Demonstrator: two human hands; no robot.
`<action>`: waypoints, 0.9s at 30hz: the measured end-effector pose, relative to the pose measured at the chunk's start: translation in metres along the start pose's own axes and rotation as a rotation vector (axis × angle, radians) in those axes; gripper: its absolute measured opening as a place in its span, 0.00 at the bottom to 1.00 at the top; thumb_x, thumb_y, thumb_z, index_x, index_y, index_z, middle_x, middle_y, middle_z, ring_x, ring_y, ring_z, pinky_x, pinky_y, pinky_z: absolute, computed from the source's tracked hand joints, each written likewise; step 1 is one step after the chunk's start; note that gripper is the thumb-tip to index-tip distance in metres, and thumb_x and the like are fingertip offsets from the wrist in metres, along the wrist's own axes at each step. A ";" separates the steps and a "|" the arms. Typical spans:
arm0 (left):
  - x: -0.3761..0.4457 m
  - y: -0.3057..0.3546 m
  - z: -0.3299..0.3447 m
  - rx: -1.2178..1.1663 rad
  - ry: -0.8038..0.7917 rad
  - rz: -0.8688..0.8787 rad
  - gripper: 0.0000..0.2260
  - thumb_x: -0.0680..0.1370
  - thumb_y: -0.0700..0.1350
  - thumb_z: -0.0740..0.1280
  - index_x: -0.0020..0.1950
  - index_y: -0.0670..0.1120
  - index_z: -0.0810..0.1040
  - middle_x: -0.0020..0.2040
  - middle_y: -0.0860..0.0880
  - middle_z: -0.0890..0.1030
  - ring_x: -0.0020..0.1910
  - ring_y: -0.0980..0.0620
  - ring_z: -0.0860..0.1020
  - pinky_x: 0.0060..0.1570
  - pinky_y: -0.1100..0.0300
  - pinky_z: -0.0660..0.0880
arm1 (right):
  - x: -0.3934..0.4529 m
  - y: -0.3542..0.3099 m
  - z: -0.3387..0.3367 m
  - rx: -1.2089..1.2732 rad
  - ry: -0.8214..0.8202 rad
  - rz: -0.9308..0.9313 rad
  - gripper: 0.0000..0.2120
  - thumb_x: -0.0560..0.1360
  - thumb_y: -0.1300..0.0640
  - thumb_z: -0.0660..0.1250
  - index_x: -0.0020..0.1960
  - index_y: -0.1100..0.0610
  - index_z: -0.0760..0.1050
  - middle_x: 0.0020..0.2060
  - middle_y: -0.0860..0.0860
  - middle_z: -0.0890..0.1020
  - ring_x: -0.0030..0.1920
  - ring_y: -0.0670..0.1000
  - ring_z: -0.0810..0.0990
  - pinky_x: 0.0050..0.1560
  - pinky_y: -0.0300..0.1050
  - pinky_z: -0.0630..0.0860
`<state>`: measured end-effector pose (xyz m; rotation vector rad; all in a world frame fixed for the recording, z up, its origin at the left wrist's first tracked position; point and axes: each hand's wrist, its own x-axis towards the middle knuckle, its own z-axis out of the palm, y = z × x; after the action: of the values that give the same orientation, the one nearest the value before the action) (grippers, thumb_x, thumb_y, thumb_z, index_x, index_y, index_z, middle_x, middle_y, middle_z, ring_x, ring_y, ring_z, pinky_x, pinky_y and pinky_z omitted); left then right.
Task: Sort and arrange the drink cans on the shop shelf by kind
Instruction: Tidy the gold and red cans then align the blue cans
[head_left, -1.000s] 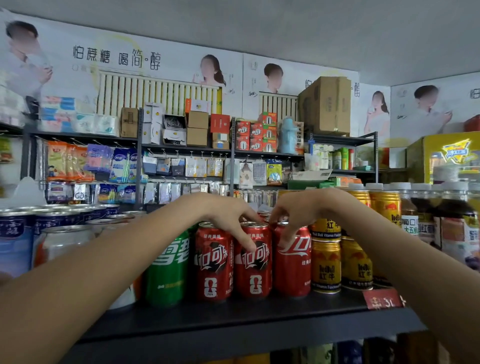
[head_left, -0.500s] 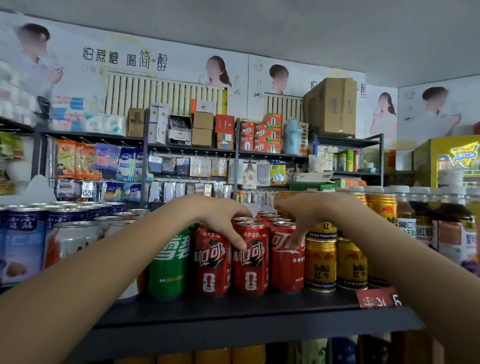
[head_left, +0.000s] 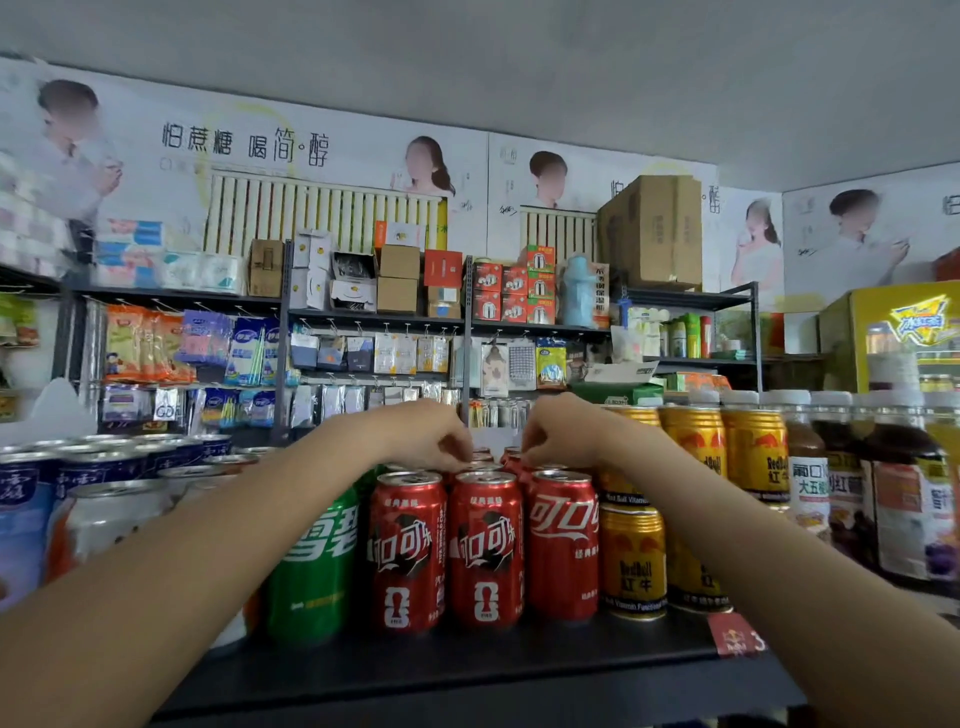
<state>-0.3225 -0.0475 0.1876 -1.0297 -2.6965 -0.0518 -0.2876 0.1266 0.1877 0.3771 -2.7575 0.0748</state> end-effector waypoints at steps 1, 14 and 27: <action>0.005 -0.004 0.001 0.055 -0.025 -0.005 0.12 0.77 0.44 0.65 0.59 0.46 0.78 0.57 0.51 0.79 0.51 0.57 0.75 0.57 0.61 0.72 | 0.006 -0.002 0.004 -0.032 0.005 0.023 0.08 0.74 0.60 0.67 0.52 0.63 0.76 0.51 0.56 0.81 0.48 0.52 0.79 0.54 0.44 0.76; 0.028 -0.012 0.006 0.143 -0.007 0.127 0.06 0.78 0.43 0.64 0.52 0.45 0.77 0.52 0.51 0.79 0.42 0.59 0.70 0.44 0.67 0.64 | 0.026 -0.007 0.014 -0.095 0.041 0.101 0.05 0.74 0.66 0.63 0.48 0.60 0.70 0.42 0.52 0.72 0.46 0.52 0.72 0.47 0.43 0.74; -0.002 0.001 0.002 -0.157 0.129 0.049 0.11 0.79 0.49 0.60 0.56 0.47 0.78 0.52 0.53 0.79 0.52 0.54 0.76 0.56 0.55 0.72 | 0.002 -0.015 0.004 0.061 0.127 0.056 0.04 0.73 0.63 0.67 0.47 0.63 0.77 0.46 0.55 0.81 0.45 0.51 0.79 0.48 0.41 0.77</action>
<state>-0.3211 -0.0476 0.1853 -1.0956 -2.5830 -0.3149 -0.2863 0.1111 0.1849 0.3008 -2.6447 0.1911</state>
